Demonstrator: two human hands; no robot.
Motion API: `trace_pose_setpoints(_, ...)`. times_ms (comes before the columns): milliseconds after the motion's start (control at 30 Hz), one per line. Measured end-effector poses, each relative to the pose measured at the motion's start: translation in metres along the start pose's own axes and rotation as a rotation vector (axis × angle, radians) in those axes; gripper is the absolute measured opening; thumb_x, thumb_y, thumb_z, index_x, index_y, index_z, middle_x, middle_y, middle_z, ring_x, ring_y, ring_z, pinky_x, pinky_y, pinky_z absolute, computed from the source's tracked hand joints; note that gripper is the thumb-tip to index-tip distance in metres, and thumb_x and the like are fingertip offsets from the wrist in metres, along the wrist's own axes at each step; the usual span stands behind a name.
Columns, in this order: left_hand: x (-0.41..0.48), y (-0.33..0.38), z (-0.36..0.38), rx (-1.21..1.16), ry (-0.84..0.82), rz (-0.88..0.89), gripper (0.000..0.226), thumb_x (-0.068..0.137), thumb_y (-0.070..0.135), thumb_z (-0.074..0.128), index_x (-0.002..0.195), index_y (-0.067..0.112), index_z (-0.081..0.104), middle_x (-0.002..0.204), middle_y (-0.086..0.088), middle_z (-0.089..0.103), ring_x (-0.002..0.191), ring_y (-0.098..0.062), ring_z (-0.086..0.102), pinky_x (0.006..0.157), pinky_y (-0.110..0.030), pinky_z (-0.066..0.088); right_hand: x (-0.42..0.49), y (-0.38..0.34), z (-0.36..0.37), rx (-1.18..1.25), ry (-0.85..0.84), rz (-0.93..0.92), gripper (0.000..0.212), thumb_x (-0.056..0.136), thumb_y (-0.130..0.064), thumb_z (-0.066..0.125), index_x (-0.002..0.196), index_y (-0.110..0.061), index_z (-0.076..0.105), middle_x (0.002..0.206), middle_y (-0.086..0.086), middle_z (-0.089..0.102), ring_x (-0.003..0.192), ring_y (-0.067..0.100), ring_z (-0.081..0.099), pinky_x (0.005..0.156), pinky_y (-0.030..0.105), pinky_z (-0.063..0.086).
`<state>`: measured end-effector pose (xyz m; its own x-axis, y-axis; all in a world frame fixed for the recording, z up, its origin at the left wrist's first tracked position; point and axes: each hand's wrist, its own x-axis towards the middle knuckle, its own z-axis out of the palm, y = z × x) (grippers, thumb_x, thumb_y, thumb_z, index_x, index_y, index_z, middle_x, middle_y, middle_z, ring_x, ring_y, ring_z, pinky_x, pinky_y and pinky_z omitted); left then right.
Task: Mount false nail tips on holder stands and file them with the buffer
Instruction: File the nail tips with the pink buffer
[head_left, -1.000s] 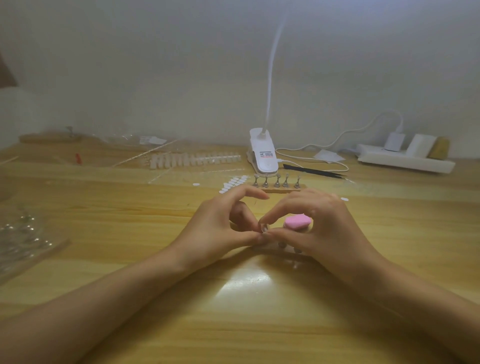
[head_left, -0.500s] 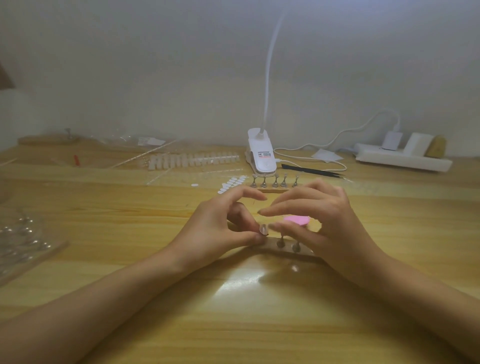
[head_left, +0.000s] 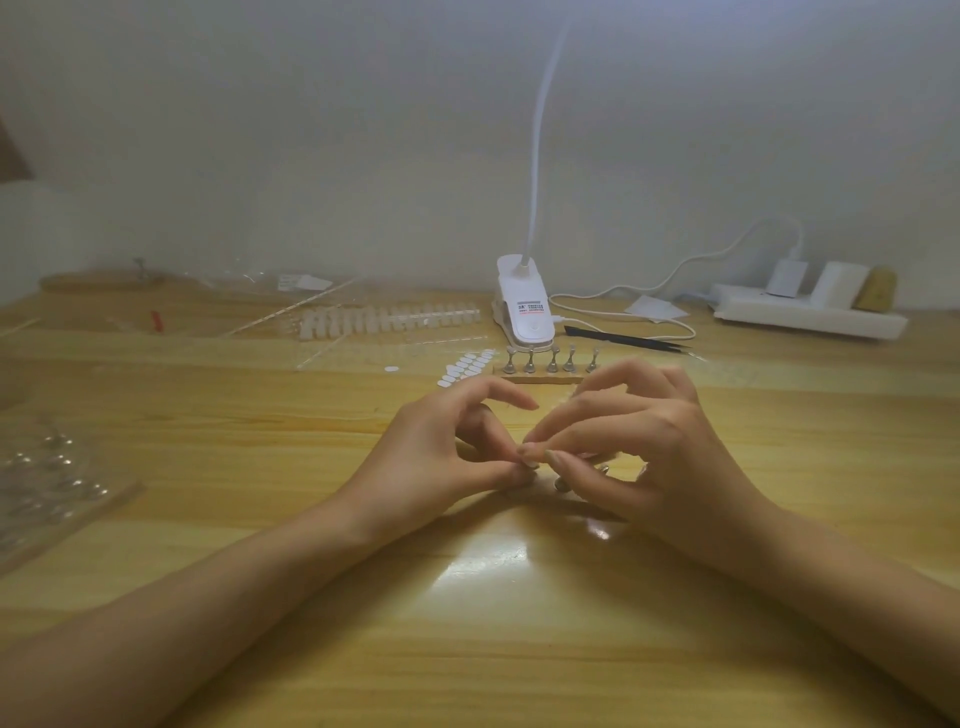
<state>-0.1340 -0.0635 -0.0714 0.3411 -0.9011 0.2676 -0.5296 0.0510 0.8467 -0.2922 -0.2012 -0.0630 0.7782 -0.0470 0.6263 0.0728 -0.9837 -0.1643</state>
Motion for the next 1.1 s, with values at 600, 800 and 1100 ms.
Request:
trace_pose_setpoints(600, 0.003, -0.002, -0.009, -0.018, -0.153, -0.047, 0.046, 0.074, 0.013, 0.084, 0.111, 0.032, 0.066, 0.087, 0.008, 0.074, 0.083, -0.007, 0.069, 0.080, -0.019, 0.054, -0.002, 0.069, -0.012, 0.021, -0.173, 0.361, 0.013, 0.083, -0.023, 0.078, 0.096, -0.025, 0.078, 0.099, -0.009, 0.066, 0.096, 0.014, 0.058, 0.092, 0.043, 0.046)
trace_pose_setpoints(800, 0.009, -0.003, -0.023, -0.025, -0.266, -0.129, 0.038, 0.080, 0.004, 0.078, 0.106, 0.031, 0.070, 0.095, 0.008, 0.072, 0.083, -0.006, 0.067, 0.080, -0.026, 0.055, -0.002, 0.068, -0.011, 0.122, -0.152, 0.377, 0.019, 0.074, -0.023, 0.086, 0.073, -0.023, 0.067, 0.090, -0.004, 0.069, 0.094, 0.020, 0.062, 0.087, 0.044, 0.047)
trace_pose_setpoints(1100, 0.019, -0.002, -0.032, 0.150, -0.167, -0.103, 0.024, 0.095, 0.021, 0.063, 0.096, 0.044, 0.069, 0.110, 0.023, 0.067, 0.092, -0.002, 0.064, 0.068, -0.029, 0.057, 0.003, 0.071, -0.006, 0.200, -0.250, 0.456, 0.037, 0.080, -0.024, 0.081, 0.115, -0.024, 0.071, 0.101, -0.005, 0.061, 0.094, 0.006, 0.056, 0.085, 0.017, 0.046)
